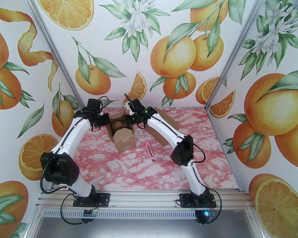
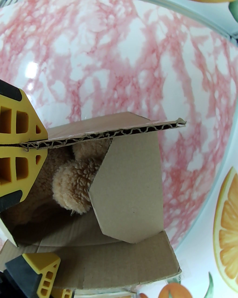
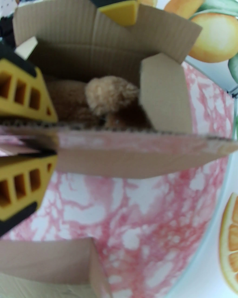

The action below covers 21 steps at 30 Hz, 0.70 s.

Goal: Unpack the express box

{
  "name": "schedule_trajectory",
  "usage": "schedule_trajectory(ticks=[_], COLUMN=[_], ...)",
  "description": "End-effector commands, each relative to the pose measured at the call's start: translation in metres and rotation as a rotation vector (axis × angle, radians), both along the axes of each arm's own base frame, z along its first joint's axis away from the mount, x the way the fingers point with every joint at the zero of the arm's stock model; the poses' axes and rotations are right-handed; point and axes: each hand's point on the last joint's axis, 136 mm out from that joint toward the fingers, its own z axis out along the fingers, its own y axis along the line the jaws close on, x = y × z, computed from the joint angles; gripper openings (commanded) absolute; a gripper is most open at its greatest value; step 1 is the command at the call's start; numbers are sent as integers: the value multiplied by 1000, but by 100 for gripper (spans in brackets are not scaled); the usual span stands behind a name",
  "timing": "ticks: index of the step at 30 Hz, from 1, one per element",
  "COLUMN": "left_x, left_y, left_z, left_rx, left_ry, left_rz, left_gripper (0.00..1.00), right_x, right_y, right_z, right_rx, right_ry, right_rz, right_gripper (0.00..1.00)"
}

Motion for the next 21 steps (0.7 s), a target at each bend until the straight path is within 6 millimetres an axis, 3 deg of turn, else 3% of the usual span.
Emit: schedule_trajectory(ticks=[1,7,11,16,21], left_x=[7,6,8,11,8], left_y=[-6,-2,-6,-8,3], left_z=[43,51,56,65,75], left_rx=[-1,-4,-31,-11,83], left_ry=[-164,-219,-255,-284,-298], left_rz=[-90,-117,-150,-184,-194], left_gripper=[0,0,0,0,0], right_x=[2,4,-1,3,17], right_y=[4,1,8,-3,-42], right_z=[29,31,30,27,34], right_rx=[243,509,566,461,230], right_ry=[36,121,151,116,-18], right_rz=[-17,-31,9,-19,-135], right_gripper=[23,23,32,53,60])
